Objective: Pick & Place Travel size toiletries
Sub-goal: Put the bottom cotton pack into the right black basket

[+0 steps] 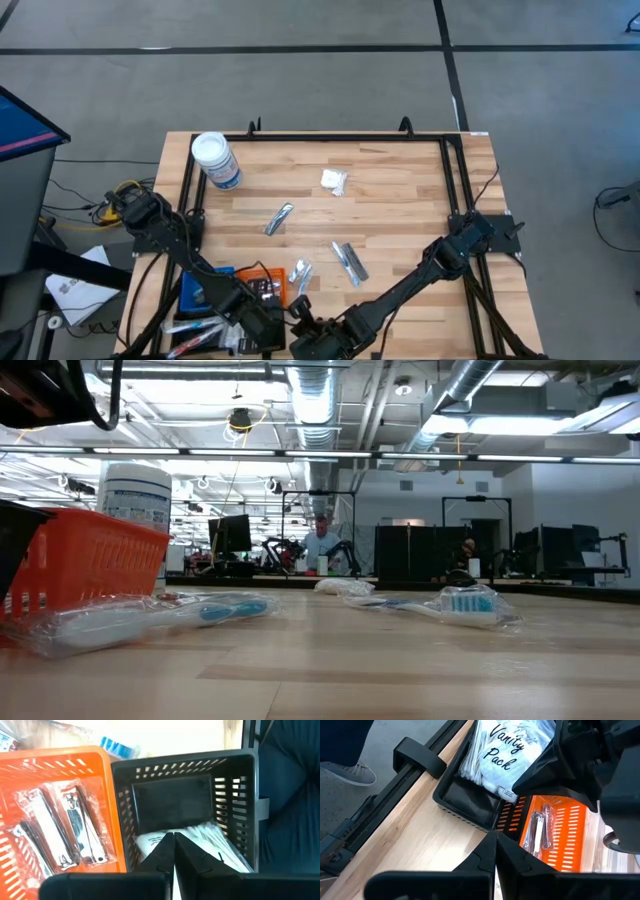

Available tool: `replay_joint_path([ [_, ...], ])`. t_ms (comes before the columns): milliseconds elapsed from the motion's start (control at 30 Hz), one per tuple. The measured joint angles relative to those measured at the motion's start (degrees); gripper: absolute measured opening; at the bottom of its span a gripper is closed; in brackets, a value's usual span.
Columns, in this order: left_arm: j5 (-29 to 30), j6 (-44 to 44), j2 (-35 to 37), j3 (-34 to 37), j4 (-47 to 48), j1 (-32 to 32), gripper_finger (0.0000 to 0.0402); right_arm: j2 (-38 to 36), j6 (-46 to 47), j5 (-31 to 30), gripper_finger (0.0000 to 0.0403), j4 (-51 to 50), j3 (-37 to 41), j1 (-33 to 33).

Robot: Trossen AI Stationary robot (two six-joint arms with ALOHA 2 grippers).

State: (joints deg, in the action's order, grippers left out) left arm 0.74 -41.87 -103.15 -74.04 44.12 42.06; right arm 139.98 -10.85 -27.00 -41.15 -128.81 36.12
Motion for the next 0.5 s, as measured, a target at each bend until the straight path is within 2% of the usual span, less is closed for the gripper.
replay_joint_path([
  [200,1.5,-0.1,0.0,0.4,-1.2,0.3,0.0000,0.0,0.4,0.0,0.0000,-0.3,0.0,0.0],
  [500,2.3,-2.0,-0.1,4.4,-2.8,0.8,0.0000,0.0,0.4,0.0,0.0000,-0.4,0.0,0.0],
])
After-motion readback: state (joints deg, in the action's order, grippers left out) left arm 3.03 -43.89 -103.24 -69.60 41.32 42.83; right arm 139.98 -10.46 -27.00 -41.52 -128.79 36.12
